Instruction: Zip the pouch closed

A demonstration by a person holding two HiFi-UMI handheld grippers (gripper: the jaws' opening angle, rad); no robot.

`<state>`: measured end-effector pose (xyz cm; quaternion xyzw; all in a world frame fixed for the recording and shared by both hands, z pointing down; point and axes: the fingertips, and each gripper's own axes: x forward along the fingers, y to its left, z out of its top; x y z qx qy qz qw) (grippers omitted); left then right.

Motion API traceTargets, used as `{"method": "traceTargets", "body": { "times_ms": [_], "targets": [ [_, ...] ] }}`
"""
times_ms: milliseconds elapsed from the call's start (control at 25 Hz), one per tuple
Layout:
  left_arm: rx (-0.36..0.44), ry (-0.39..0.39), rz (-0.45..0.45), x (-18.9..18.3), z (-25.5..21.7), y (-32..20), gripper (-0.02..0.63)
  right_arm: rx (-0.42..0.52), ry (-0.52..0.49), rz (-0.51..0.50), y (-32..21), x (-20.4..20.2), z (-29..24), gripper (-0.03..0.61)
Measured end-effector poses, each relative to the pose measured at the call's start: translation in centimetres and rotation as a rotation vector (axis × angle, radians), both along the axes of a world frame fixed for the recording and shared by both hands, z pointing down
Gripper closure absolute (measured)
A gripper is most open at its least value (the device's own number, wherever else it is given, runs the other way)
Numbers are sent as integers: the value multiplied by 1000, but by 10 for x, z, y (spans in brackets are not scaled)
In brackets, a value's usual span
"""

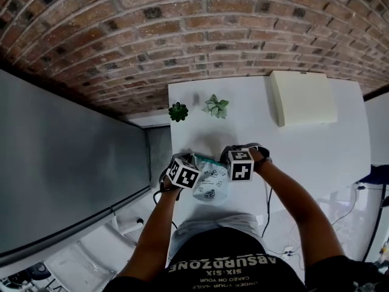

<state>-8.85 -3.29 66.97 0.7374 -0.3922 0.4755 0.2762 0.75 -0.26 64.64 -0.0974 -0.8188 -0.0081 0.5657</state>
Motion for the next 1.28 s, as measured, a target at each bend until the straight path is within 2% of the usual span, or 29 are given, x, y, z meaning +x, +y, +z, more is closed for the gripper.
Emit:
{"method": "traceTargets", "body": {
  "times_ms": [240, 1280],
  "targets": [
    [5, -2, 6, 0, -2, 0, 595, -9, -20, 53, -1, 5, 3, 578],
    [7, 5, 10, 2, 0, 1, 595, -6, -19, 108, 0, 22, 3, 578]
  ]
}}
